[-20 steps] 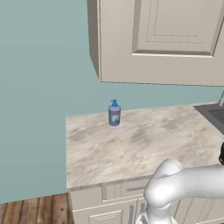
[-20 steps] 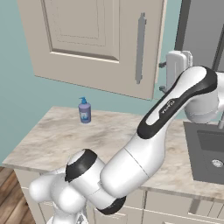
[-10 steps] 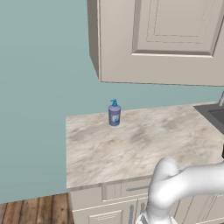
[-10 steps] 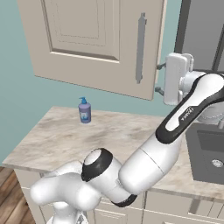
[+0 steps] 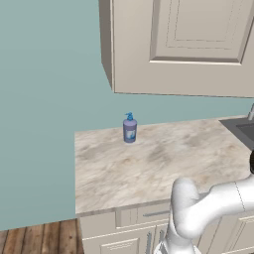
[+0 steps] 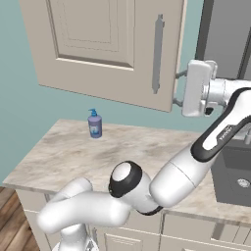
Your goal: Pick the sponge and dish brush from the cabinet and place them on the counter.
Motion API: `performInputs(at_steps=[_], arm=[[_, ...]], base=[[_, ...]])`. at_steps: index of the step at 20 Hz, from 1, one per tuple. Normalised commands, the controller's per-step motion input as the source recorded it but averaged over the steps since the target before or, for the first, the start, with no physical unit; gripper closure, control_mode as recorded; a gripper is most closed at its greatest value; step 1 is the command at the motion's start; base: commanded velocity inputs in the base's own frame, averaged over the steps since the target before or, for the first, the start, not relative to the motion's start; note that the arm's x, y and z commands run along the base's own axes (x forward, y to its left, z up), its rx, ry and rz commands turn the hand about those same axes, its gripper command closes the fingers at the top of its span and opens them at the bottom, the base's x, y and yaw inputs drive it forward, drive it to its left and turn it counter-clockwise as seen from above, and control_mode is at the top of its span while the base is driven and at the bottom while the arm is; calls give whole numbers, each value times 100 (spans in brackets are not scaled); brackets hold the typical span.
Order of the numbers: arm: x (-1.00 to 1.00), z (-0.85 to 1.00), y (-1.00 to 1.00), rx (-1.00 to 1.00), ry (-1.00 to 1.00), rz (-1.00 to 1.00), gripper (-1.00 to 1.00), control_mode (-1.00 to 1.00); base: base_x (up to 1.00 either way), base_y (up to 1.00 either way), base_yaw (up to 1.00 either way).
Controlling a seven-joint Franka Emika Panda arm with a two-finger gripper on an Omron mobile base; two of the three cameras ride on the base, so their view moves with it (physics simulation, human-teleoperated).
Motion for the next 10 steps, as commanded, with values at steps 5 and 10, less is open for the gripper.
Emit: performInputs(at_steps=[5,10], arm=[[-6,19,0,2,0,13,-100,-100],[-22,23,2,1,0,6,-100,-100]], base=[[0,0,0],[0,0,0]])
